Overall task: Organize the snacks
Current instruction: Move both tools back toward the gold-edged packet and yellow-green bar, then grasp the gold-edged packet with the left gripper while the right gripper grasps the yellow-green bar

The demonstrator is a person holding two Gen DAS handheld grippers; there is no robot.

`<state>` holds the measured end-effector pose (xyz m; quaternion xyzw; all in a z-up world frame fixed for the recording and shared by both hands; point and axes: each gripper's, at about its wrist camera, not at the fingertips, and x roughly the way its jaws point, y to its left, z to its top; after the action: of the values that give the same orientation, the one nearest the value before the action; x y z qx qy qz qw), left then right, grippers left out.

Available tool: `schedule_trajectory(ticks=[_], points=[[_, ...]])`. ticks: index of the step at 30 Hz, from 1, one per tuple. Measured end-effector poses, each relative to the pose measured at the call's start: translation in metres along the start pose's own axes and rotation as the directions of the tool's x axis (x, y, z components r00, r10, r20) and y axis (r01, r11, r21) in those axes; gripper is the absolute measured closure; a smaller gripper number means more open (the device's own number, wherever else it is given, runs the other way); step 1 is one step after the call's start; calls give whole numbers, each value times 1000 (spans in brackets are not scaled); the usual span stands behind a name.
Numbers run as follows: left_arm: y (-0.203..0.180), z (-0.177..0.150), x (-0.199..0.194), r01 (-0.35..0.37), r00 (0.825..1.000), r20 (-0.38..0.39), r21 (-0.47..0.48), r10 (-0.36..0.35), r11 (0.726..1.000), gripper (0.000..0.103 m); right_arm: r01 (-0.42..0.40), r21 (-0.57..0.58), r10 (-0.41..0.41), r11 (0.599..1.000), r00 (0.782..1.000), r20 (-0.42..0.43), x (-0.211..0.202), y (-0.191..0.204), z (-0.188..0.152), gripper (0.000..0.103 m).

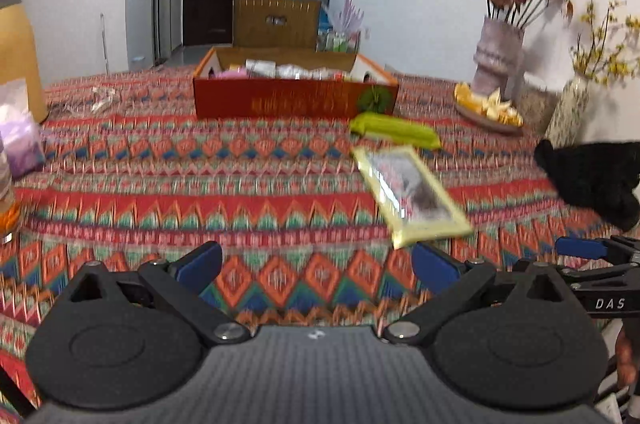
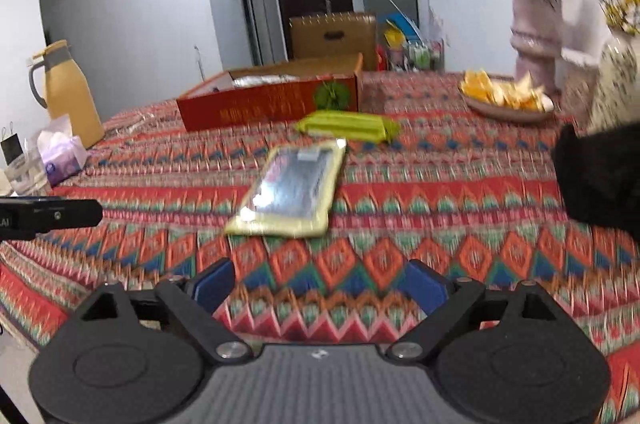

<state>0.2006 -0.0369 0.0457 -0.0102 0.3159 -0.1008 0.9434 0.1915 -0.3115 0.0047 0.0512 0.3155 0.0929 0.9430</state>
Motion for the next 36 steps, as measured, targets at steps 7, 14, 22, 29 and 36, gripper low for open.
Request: schedule_trajectory(ticks=[7, 14, 22, 29, 36], points=[[11, -10, 1, -26, 999, -29, -42, 25, 999, 0, 40, 15, -40, 999, 999, -19, 1, -2, -10, 11], [16, 1, 15, 0, 999, -42, -82, -4, 997, 0, 36, -2, -36, 999, 999, 10, 8, 0, 2, 11], [-60, 38, 86, 89, 996, -31, 49, -88, 995, 0, 112, 47, -115, 993, 992, 55, 14, -45, 20, 11], [-129, 51, 170, 42, 997, -67, 245, -26, 969, 0, 154, 81, -158, 985, 987, 42, 20, -85, 25, 11], [-110, 61, 197, 63, 994, -102, 172, -46, 983, 16, 161, 33, -162, 986, 987, 12, 44, -107, 42, 11]])
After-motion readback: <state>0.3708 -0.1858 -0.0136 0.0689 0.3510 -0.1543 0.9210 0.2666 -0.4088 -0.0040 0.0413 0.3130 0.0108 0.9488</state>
